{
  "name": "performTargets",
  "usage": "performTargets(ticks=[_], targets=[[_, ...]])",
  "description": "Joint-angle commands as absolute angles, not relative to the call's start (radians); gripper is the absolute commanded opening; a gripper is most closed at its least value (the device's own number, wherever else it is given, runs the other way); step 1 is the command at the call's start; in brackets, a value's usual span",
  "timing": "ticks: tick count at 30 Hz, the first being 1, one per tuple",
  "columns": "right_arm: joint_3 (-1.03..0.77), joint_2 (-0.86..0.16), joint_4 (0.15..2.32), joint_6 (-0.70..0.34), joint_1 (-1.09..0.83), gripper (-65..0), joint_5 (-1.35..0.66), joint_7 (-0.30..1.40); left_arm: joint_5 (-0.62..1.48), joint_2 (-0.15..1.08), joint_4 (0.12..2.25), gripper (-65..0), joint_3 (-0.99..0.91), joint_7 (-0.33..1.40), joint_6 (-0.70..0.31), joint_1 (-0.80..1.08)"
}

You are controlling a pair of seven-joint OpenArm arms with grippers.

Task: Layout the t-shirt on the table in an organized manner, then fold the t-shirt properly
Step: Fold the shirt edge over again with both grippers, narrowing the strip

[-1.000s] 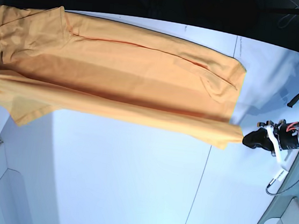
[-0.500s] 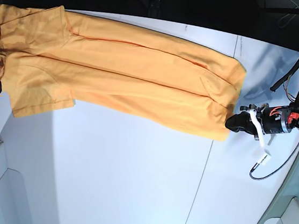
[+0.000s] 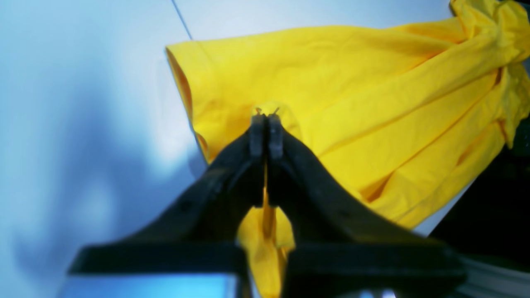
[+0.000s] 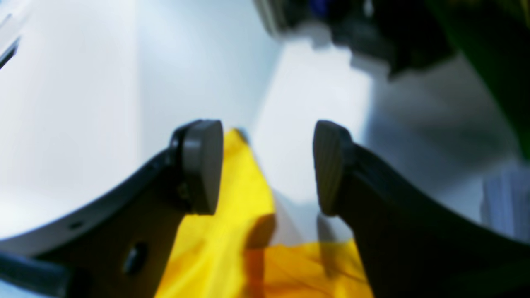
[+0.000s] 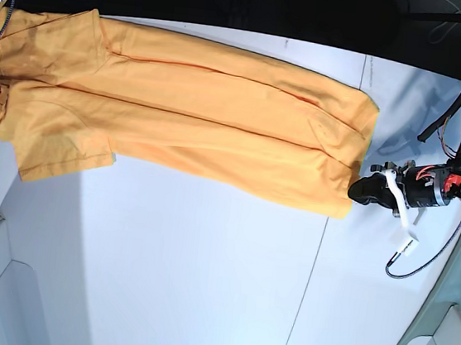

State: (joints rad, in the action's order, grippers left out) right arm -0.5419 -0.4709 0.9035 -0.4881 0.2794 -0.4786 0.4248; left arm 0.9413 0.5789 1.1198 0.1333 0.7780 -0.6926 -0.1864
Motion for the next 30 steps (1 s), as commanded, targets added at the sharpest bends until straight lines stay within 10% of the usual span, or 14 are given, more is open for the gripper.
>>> performTargets(ticks=[1,23,30], targets=[[-0.546,-0.496,0.877,-0.493,0.311,-31.0,-0.488,0.399,0.961,0.596,1.133,-65.0,0.125,0.761,-0.698,-0.207],[-0.544,-0.316,0.741,-0.569,0.329,-31.2,-0.561,0.430,0.962,0.593,1.133,-65.0,0.125,0.760,-0.698,-0.177],[-0.544,-0.319,0.807,-0.569,0.329,-56.2,-0.561,0.461,0.962,0.593,1.133,-65.0,0.125,0.760,-0.698,-0.177]])
